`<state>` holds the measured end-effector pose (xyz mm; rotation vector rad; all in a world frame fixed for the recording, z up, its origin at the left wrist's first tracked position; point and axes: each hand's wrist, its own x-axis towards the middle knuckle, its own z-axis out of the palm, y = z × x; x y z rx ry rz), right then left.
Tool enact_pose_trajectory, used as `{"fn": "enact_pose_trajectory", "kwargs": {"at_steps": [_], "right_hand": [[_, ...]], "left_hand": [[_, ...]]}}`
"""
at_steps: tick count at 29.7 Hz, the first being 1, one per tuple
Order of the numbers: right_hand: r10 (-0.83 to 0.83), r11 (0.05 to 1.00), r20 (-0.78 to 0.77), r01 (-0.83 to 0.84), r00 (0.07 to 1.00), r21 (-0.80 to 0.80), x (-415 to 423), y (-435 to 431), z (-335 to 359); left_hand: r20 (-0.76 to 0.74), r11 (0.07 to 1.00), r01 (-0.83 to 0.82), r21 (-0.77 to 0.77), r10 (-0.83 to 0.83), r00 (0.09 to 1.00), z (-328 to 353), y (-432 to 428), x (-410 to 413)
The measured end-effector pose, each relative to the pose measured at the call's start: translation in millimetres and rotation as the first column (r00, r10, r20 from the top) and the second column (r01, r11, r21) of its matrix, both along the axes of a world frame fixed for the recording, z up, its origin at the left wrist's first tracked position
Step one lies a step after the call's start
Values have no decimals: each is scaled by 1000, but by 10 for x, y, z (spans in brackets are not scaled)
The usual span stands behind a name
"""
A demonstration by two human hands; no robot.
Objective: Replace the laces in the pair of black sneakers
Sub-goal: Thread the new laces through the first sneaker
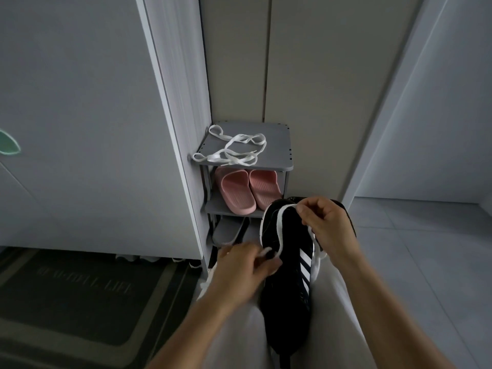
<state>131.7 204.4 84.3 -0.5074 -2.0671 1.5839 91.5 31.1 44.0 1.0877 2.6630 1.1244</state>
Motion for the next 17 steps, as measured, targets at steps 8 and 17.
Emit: {"fn": "enact_pose_trajectory", "kwargs": {"at_steps": [8, 17], "right_hand": [[-240, 970, -129, 234, 962, -62, -1, 222, 115], [-75, 997, -77, 76, 994, 9, 71, 177, 25]], "left_hand": [[390, 998, -18, 67, -9, 921, -76, -42, 84], [549, 685, -140, 715, -426, 719, 243, -919, -157]]}}
